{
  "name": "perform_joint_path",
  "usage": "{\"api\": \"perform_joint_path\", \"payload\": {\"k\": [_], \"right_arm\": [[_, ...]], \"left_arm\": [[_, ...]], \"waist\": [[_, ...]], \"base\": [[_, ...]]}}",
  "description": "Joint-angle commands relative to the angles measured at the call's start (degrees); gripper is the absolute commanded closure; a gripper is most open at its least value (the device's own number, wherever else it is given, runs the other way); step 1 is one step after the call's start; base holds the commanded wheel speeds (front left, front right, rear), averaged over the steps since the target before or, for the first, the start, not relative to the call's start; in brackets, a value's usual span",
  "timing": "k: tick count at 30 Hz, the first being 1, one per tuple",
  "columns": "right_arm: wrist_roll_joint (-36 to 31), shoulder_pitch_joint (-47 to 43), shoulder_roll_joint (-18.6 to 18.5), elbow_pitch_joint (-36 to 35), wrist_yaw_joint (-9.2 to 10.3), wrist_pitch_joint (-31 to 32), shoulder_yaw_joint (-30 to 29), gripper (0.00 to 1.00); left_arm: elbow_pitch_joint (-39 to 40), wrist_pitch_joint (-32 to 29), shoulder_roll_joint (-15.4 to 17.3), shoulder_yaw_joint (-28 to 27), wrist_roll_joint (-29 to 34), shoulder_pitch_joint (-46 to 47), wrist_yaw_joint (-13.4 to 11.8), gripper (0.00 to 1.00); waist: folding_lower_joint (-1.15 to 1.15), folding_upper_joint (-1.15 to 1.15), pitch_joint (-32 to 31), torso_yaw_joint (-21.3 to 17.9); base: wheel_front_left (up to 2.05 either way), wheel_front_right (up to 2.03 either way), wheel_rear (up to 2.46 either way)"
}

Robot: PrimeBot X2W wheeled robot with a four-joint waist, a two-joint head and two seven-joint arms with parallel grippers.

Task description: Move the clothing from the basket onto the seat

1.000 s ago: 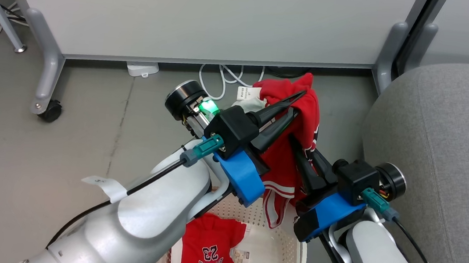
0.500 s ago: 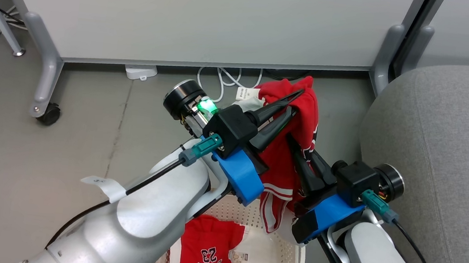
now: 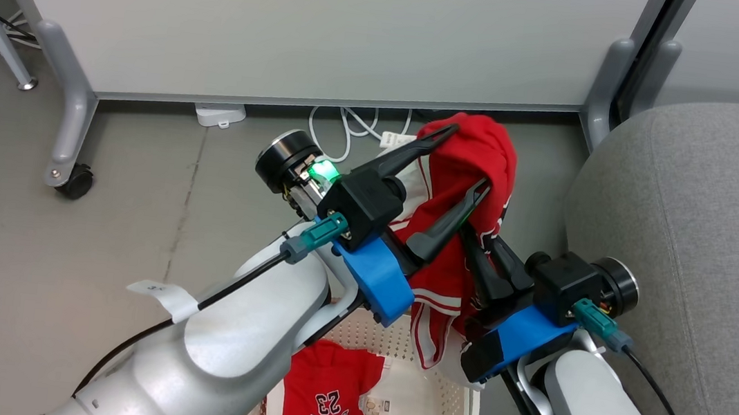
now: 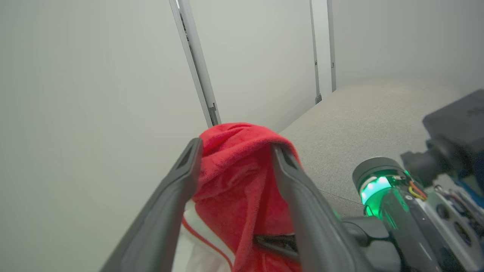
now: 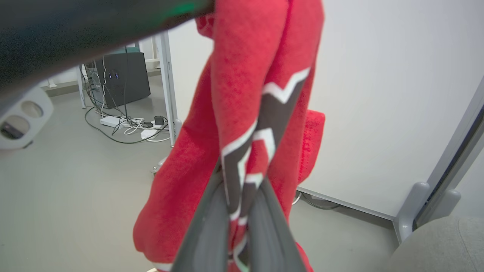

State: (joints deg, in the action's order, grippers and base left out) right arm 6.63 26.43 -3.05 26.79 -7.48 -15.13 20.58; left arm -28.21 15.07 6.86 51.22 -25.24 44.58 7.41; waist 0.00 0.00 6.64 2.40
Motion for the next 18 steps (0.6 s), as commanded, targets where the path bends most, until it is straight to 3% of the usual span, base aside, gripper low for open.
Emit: {"api": "perform_joint_path", "payload": {"k": [1, 9, 18], "right_arm": [[0.2, -0.5, 0.2, -0.4, -0.03, 0.0, -0.3, 1.00], [0.0, -1.2, 0.0, -1.8, -0.03, 0.0, -2.4, 1.00], [-0.2, -2.6, -0.2, -4.7, -0.03, 0.0, -9.3, 1.00]], "left_arm": [[-0.1, 0.2, 0.0, -0.2, 0.3, -0.3, -0.1, 0.00], [0.1, 0.2, 0.3, -0.8, 1.0, -1.5, -0.3, 0.00], [1.3, 0.2, 0.6, -1.8, 1.6, -3.7, -1.0, 0.00]], "waist": [[0.00, 0.00, 0.0, 0.0], [0.00, 0.00, 0.3, -0.2], [0.00, 0.00, 1.8, -1.9]], "base": [[0.00, 0.00, 0.00], [0.00, 0.00, 0.00], [0.00, 0.00, 0.00]]}}
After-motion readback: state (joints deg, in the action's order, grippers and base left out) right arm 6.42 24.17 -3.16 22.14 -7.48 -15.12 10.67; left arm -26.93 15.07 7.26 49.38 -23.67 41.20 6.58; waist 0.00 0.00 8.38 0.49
